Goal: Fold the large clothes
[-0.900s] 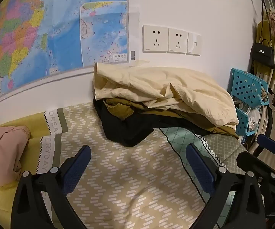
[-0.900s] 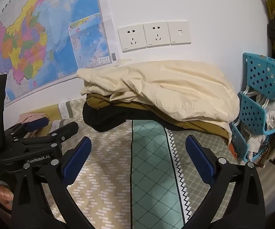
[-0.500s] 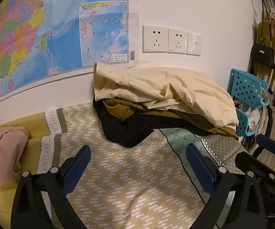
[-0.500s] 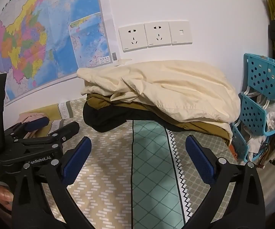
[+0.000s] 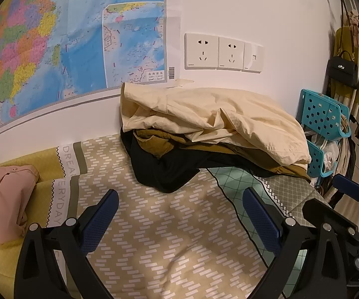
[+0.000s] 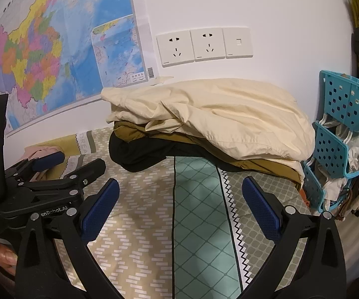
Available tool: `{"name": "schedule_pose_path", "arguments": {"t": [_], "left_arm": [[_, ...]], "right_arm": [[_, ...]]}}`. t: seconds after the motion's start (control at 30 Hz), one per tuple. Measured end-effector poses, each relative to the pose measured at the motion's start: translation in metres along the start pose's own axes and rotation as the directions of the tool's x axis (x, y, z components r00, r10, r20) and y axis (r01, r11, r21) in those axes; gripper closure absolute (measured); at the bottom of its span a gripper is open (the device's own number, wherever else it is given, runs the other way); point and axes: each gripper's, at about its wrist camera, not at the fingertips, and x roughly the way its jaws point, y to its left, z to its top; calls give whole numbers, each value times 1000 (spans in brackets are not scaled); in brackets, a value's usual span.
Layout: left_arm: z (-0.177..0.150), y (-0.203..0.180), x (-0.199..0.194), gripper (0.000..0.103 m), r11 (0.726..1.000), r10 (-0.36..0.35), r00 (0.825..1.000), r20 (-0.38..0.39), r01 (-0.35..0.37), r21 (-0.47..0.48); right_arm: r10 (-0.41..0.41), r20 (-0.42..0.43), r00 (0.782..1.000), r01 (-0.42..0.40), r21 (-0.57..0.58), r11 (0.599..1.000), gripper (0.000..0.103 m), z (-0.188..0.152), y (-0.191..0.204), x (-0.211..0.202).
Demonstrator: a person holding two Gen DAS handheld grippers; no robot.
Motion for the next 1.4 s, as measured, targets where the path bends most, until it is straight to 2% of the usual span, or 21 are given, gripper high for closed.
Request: {"name": "schedule_pose_path", "arguments": {"t": [1.4], "left_arm": [[-1, 0, 3, 7, 1000, 0, 1000, -17, 0, -13]], "right_arm": [[-6, -8, 1000, 6, -12, 1000, 6, 1, -1, 2]]}}
